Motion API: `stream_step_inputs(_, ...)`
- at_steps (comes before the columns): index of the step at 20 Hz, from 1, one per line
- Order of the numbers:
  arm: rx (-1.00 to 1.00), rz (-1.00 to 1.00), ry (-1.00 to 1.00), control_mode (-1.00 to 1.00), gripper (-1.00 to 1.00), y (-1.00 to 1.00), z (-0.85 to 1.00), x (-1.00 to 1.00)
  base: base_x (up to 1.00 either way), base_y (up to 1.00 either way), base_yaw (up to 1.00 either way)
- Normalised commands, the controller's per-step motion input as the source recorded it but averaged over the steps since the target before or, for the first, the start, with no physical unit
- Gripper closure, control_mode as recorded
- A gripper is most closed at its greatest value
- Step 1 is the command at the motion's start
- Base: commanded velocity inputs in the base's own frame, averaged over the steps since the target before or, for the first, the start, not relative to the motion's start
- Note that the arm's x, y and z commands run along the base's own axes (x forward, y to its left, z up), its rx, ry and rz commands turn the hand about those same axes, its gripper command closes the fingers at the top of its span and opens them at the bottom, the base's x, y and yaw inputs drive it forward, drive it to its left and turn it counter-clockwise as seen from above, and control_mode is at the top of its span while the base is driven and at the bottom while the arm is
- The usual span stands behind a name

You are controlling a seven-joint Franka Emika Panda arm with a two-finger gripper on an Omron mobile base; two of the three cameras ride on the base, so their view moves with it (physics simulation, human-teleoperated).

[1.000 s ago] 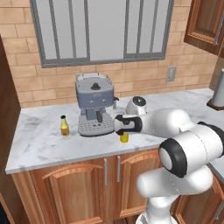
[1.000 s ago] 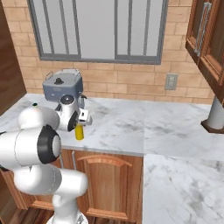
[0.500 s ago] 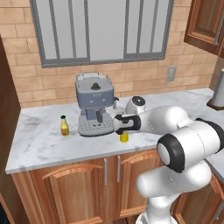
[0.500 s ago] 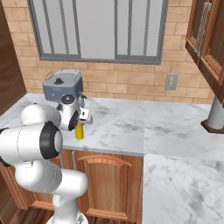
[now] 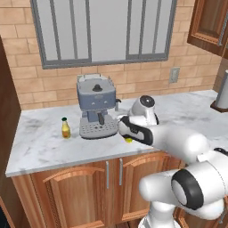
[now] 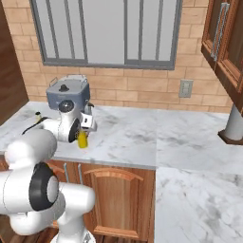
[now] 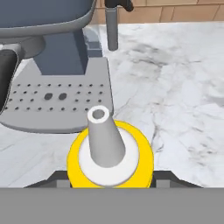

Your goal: Place the mustard and mustard from the counter to the top shelf of the fridge. If the existing items in the fridge are on the top shelf, move them to other shelves.

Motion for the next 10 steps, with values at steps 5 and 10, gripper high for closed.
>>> stream_step_inputs(5, 0.00, 0.00, -0.07, -1.00, 1.00, 0.00, 1.00, -1.00, 0.00, 0.00, 0.00)
stream_step_inputs(10, 0.00, 0.00, -0.01, -1.00, 1.00, 0.00, 1.00, -1.00, 0.00, 0.00, 0.00)
